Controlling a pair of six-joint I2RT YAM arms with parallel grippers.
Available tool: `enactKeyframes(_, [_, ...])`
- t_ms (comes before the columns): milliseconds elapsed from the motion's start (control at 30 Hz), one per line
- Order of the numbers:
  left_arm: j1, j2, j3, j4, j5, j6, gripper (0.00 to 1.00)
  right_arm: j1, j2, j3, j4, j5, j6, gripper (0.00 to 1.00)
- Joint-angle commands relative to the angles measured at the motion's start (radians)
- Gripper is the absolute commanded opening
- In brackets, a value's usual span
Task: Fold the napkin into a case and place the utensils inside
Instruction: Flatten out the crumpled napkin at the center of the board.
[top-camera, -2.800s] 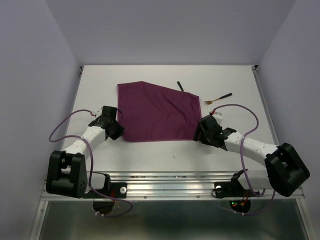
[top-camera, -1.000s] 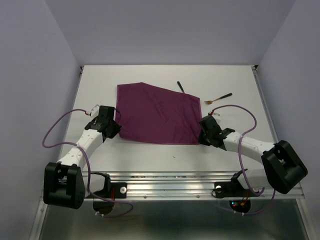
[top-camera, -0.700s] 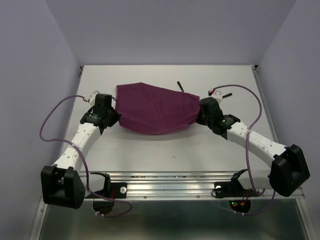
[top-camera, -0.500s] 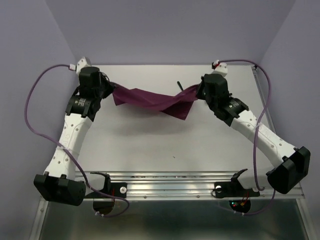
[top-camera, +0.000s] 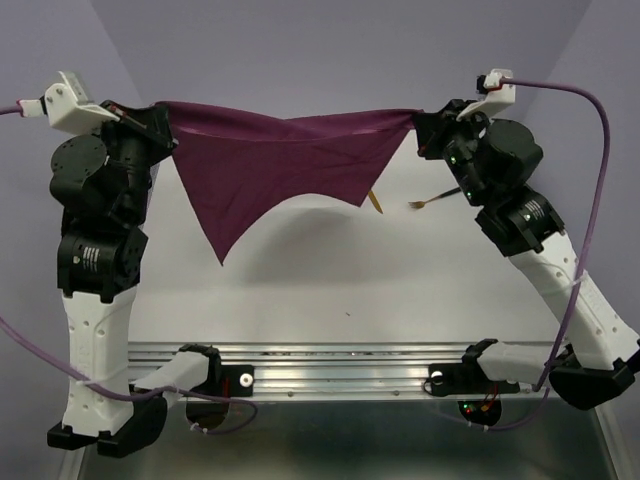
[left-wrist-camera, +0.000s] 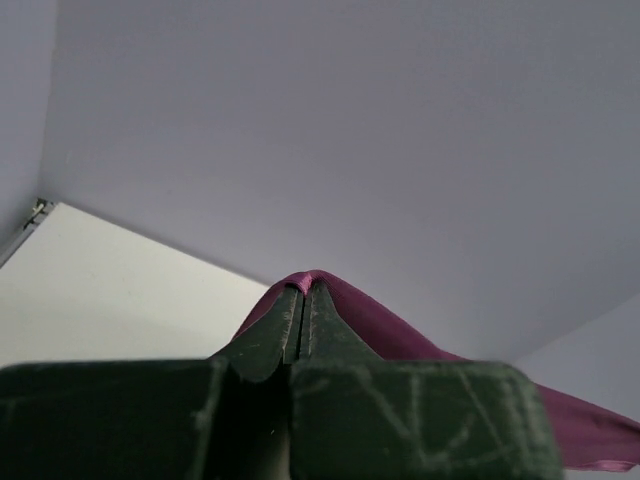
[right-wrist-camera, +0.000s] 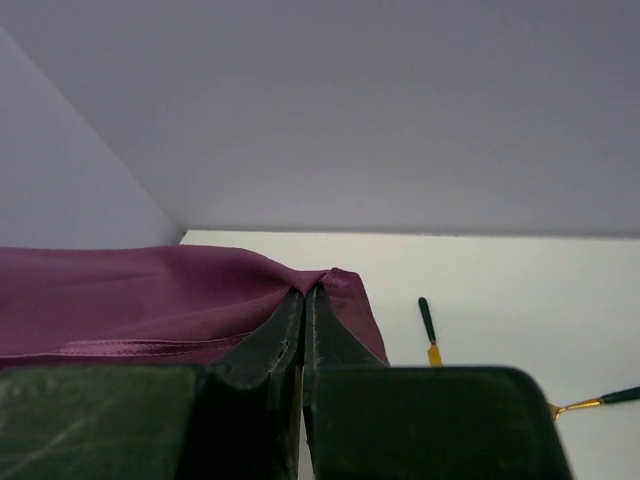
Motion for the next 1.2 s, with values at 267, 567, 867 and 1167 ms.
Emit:
enactKeyframes(267, [0.005, -0.162, 0.124, 0.041, -0.109, 0.122, 0.0, -0.005, -0.2, 0.121, 0.016, -0.164, 0.003, 0.01])
enactKeyframes(567, [0.005, -0.194, 0.07, 0.01, -0.164, 0.13, 0.0, -0.005, -0.229, 0.064, 0.036, -0.129, 0.056, 0.01])
enactKeyframes(867, [0.005, -0.126, -0.261, 0.091, -0.199, 0.121, 0.0, -0.005, -0.042, -0.091, 0.032, -0.02, 0.04, 0.01])
enactKeyframes(1167, [0.061, 0.204, -0.471, 0.174, -0.137, 0.066, 0.0, -0.039, 0.326, -0.131, 0.173, -0.017, -0.035, 0.01])
